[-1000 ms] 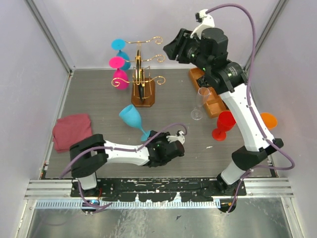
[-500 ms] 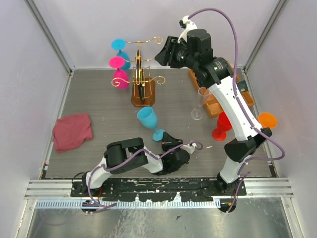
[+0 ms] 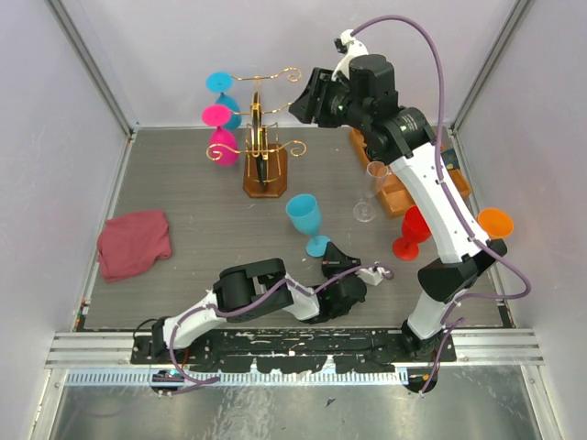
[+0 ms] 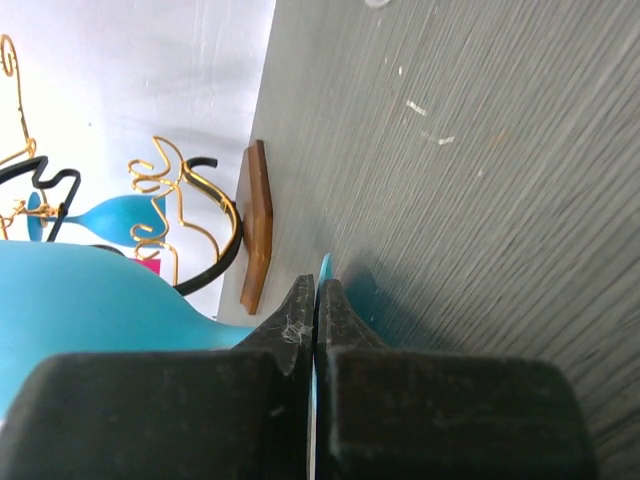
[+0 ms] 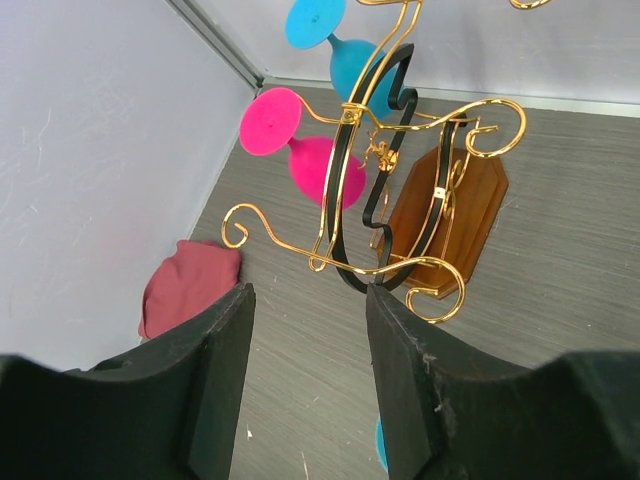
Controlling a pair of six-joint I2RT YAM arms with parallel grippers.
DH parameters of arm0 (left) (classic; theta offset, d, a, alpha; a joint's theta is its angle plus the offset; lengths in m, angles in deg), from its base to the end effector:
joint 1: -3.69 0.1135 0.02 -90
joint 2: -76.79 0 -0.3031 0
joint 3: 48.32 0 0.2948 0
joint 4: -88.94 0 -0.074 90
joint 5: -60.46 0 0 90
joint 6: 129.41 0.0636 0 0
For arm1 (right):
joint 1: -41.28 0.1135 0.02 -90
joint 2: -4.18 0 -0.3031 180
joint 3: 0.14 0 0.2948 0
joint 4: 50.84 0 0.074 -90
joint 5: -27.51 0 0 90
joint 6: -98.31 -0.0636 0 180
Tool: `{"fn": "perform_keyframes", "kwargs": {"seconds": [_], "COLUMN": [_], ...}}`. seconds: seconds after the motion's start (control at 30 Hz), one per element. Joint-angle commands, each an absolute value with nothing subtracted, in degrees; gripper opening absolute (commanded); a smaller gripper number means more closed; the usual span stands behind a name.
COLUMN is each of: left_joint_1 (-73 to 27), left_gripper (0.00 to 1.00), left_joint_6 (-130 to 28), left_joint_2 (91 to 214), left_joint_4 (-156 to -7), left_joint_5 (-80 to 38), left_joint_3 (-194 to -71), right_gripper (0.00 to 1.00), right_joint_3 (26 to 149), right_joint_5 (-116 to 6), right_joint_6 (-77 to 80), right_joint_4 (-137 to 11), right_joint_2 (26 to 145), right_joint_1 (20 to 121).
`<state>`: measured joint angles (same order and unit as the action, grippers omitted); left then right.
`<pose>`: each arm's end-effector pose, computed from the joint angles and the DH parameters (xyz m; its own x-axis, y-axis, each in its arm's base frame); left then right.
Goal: Take the wine glass off the wine glass rack
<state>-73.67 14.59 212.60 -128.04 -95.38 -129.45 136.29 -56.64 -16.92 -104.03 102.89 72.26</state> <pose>0.1667 -0.4782 0.0538 0.1301 0.9330 -0.3355 0.1768 0.3112 0.9338 0.3665 0.2276 0.5568 -0.4610 0.2178 -0.8602 -0.4419 0.7843 0.4354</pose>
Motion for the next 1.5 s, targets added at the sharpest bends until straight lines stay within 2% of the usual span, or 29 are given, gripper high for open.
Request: {"fn": "perform_keyframes", "kwargs": {"seconds": [0.0, 0.4, 0.93, 1.13, 1.2, 1.3, 1.37, 1.47], "left_joint_1": [-74.2, -74.8, -77.6, -80.1, -81.1, -83.1, -84.1, -84.9], "left_gripper": [0.0, 0.1, 0.33, 0.53, 0.63, 0.84, 0.93, 0.97], "left_joint_6": [11.9, 3.7, 0.7, -1.3, -2.1, -4.4, -9.4, -18.9], "left_joint_2": [216.2, 215.7, 216.2, 215.5, 214.3, 210.3, 205.6, 197.4], "left_joint_4": [-130.0, -121.7, -117.0, -114.8, -113.9, -111.7, -106.3, -97.3], "left_joint_5": [-89.7, -83.5, -80.3, -79.3, -78.5, -76.2, -73.2, -69.0], "left_joint_3": [-131.1, -134.0, -135.3, -135.7, -135.0, -132.9, -131.5, -129.8], "right_gripper": [0.55, 0.54, 0.56, 0.56, 0.56, 0.56, 0.56, 0.56], "right_joint_3": [137.5, 137.0, 136.6, 136.7, 136.9, 136.8, 136.9, 136.8], "right_joint_5": [-57.4, -57.0, -57.5, -57.8, -58.0, -58.2, -58.4, -58.4], "right_joint_6": [-15.3, -15.1, -14.2, -14.1, -14.1, -14.1, -14.1, -14.2], "right_joint_4": [-102.7, -103.1, -103.0, -103.2, -103.5, -103.6, -103.7, -103.8], "right_joint_2": [98.5, 98.2, 96.9, 96.6, 96.6, 96.6, 96.6, 96.9], "right_joint_1": [71.8, 71.2, 70.4, 70.0, 69.9, 69.8, 69.7, 69.5]}}
